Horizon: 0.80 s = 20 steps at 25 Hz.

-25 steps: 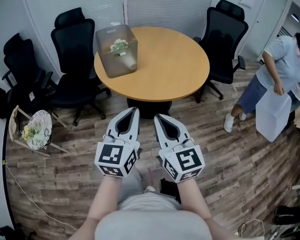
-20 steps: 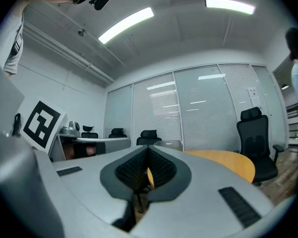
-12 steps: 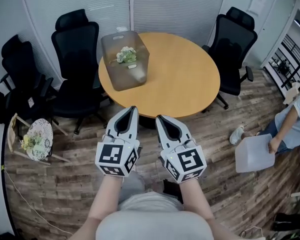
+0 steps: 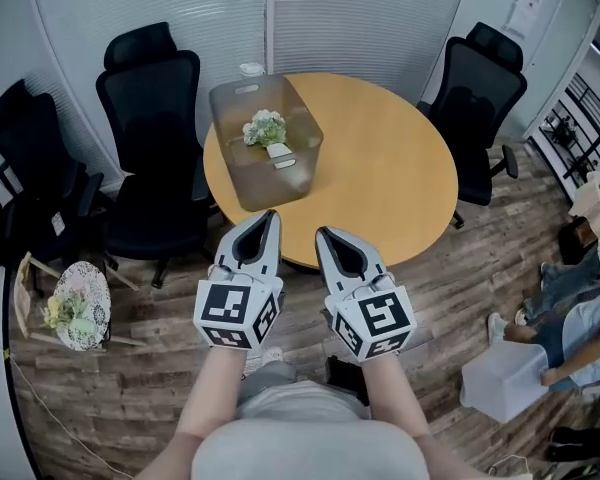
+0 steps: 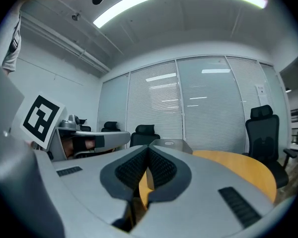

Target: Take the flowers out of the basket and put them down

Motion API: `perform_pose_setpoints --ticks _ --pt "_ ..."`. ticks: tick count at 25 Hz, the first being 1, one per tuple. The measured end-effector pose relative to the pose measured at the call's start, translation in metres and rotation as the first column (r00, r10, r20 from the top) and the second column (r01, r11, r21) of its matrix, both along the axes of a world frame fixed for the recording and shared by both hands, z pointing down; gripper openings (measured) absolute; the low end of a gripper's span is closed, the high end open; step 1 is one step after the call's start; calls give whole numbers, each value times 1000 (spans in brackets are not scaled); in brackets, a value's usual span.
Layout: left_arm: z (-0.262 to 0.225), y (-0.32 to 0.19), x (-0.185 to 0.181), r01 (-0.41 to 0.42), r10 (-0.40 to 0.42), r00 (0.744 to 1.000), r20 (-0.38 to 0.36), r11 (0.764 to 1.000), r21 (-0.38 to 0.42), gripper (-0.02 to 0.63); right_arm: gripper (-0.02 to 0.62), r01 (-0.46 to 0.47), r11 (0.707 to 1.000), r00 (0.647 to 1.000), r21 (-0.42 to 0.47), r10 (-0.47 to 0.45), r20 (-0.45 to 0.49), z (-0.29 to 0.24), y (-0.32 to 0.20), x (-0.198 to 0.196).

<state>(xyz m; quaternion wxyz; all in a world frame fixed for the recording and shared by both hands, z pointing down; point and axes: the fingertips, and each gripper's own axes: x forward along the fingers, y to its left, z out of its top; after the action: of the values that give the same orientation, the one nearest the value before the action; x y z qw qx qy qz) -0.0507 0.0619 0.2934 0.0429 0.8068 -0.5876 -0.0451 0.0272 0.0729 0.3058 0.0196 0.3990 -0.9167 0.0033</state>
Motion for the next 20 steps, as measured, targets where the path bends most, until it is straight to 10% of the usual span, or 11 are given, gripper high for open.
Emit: perform_pose_setpoints --ticks 20 --pt "12 -95 -74 24 -24 1000 -7 999 -27 5 21 5 999 1000 -46 -4 6 13 -105 -53"
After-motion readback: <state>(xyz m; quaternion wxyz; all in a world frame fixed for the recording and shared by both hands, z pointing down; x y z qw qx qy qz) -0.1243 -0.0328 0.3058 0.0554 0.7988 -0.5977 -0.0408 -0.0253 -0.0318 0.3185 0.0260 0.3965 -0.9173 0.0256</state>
